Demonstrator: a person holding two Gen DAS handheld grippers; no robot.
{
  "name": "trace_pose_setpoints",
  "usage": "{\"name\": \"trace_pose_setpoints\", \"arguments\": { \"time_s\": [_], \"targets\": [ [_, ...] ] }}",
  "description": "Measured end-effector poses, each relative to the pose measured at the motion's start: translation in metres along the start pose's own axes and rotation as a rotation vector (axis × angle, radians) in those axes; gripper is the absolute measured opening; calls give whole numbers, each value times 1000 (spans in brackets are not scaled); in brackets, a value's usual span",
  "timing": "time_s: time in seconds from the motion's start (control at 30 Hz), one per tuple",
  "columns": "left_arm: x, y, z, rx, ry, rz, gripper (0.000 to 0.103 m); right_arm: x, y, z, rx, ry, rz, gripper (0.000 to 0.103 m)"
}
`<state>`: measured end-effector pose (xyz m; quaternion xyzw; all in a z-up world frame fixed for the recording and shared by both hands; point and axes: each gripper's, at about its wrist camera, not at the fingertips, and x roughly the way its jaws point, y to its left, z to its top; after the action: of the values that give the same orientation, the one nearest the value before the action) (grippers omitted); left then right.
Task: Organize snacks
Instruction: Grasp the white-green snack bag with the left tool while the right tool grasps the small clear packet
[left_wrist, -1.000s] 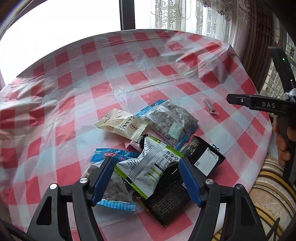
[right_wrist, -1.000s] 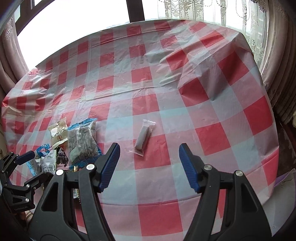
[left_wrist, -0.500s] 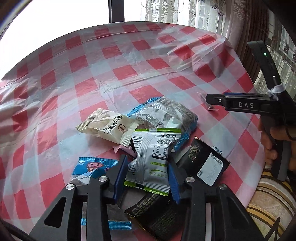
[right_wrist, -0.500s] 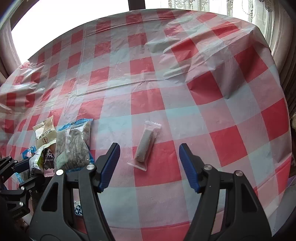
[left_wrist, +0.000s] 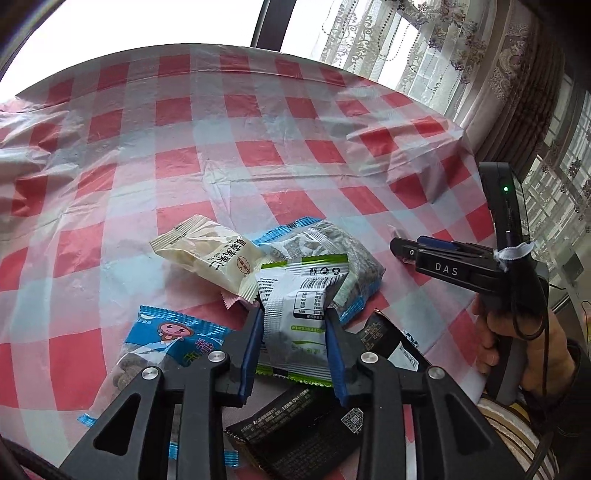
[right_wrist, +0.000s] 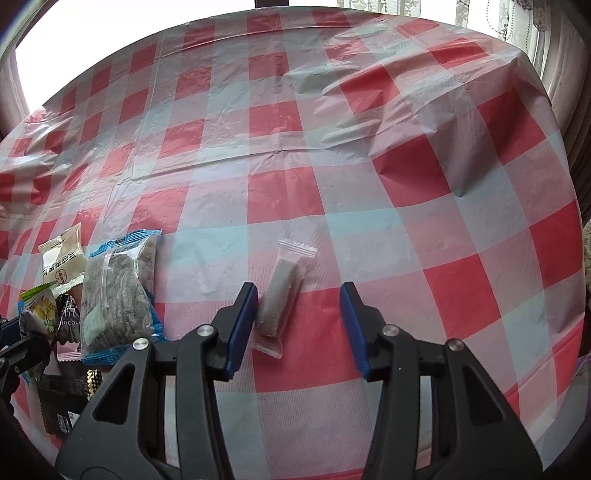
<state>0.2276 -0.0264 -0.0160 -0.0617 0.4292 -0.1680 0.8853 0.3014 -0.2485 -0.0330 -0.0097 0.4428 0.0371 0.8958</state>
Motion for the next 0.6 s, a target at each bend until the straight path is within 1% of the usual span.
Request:
{"name": "trace_pose_setpoints", "arguments": {
  "time_s": [0.07, 0.1, 0.17, 0.23, 0.47, 0.6],
  "targets": [
    [-2, 0, 1, -8, -10, -3, 33, -1, 0, 0, -3, -4, 3, 33],
    [-2, 0, 1, -14, -14, -6, 33, -1, 1, 0, -7, -6, 6, 31],
    [-4, 0, 1, -24, -19, -9, 33, -3, 1, -1, -15, -11, 13, 24],
    [-6, -1, 2, -30, -25, -10, 33, -4, 2, -2, -19, -15, 18, 20],
    [-12, -9, 3, -52, -41, -23, 32, -7, 0, -5, -24, -16, 23, 15],
    [-18, -16, 4, -63, -51, -24, 32, -22, -2, -10, -25, -30, 31, 15]
  ]
}}
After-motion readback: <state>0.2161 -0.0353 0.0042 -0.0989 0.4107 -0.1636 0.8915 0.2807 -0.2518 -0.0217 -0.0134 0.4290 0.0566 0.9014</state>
